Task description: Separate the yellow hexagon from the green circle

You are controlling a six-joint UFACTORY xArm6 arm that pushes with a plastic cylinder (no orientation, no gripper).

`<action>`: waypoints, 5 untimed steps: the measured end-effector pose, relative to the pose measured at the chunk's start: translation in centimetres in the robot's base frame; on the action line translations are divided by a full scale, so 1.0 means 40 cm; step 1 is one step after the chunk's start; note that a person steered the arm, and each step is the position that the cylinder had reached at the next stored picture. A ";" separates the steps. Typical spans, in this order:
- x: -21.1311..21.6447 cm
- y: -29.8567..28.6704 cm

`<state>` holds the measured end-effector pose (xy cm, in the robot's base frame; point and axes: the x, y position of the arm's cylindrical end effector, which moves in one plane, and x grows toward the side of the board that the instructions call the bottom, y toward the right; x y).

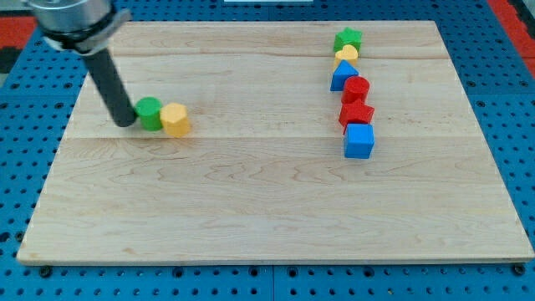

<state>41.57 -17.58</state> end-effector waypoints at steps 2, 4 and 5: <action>0.049 0.343; 0.009 0.383; 0.018 0.490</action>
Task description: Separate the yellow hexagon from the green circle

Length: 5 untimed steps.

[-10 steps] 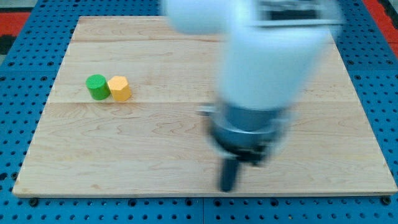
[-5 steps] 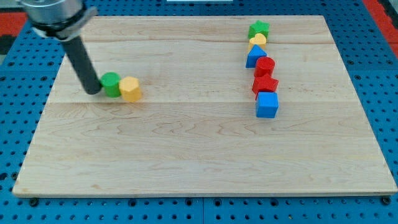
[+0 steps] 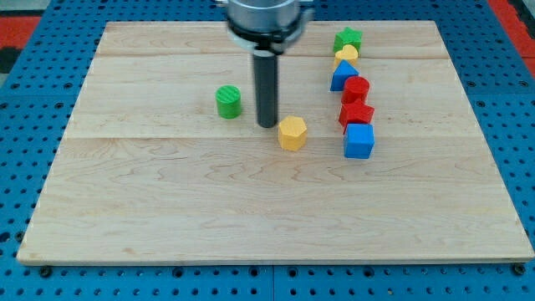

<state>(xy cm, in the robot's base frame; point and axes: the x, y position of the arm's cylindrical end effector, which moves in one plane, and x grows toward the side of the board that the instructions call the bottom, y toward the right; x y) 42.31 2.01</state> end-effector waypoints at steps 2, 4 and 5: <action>0.161 0.124; 0.222 0.063; 0.238 0.157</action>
